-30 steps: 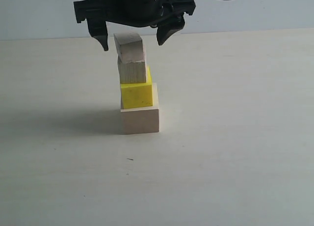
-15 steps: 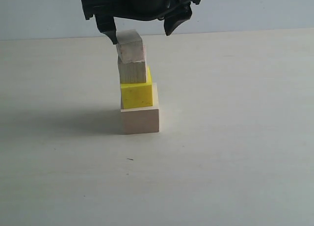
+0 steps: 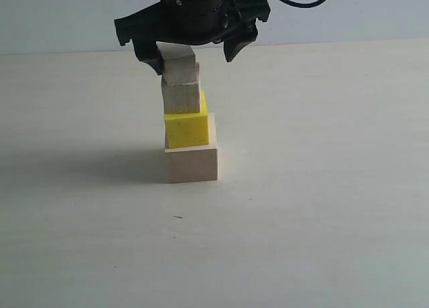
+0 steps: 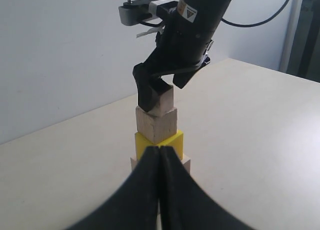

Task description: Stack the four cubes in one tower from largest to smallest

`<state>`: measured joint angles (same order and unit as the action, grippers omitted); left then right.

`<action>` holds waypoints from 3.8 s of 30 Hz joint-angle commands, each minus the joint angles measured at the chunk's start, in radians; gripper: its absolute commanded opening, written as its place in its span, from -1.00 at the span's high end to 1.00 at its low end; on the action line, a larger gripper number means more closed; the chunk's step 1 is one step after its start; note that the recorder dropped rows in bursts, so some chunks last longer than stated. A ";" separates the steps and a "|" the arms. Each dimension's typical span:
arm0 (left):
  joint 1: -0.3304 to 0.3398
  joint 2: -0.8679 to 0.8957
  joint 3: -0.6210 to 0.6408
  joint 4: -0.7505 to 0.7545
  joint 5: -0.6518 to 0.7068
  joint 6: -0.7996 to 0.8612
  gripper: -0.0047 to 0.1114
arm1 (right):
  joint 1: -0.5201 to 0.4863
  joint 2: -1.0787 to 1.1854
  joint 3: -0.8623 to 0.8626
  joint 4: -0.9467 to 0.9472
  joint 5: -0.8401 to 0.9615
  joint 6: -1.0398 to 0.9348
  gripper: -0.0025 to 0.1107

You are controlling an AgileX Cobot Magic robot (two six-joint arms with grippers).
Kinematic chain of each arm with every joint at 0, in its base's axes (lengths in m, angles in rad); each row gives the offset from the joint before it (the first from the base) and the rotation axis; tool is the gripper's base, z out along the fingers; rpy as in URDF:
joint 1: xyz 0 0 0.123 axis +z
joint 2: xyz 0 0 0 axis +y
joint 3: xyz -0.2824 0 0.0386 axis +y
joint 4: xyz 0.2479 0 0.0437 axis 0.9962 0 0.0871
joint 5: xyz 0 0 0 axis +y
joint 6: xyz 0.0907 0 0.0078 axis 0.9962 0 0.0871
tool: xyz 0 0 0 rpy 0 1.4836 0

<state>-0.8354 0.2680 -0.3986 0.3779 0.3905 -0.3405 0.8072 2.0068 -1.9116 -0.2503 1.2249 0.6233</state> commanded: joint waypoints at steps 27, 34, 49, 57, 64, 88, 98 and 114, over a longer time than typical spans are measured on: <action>-0.003 -0.004 0.003 -0.004 -0.012 -0.007 0.92 | -0.004 -0.100 0.000 -0.046 -0.070 0.046 -0.60; -0.003 -0.004 0.003 0.000 0.009 -0.007 0.92 | -0.004 -0.193 0.000 -0.050 -0.052 -0.052 -0.60; -0.001 -0.004 0.005 0.013 0.030 -0.007 0.92 | -0.004 -0.449 0.027 -0.215 -0.004 -0.284 0.01; -0.001 -0.004 0.005 0.034 0.047 -0.016 0.92 | -0.004 -0.634 0.177 -0.265 -0.004 -0.291 0.05; -0.001 -0.004 0.005 0.034 0.047 -0.063 0.92 | -0.004 -0.755 0.312 -0.265 -0.004 -0.291 0.48; -0.001 -0.004 0.005 0.028 0.047 -0.055 0.92 | -0.004 -1.299 0.941 -0.254 -0.476 -0.287 0.96; -0.001 -0.004 0.005 0.028 0.047 -0.055 0.92 | -0.004 -1.390 1.118 -0.267 -0.646 -0.283 0.96; -0.001 -0.004 0.005 0.028 0.047 -0.055 0.92 | -0.004 -1.390 1.120 -0.238 -0.634 -0.283 0.96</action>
<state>-0.8354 0.2680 -0.3986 0.4103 0.4403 -0.3974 0.8072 0.6202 -0.7962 -0.4921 0.6047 0.3410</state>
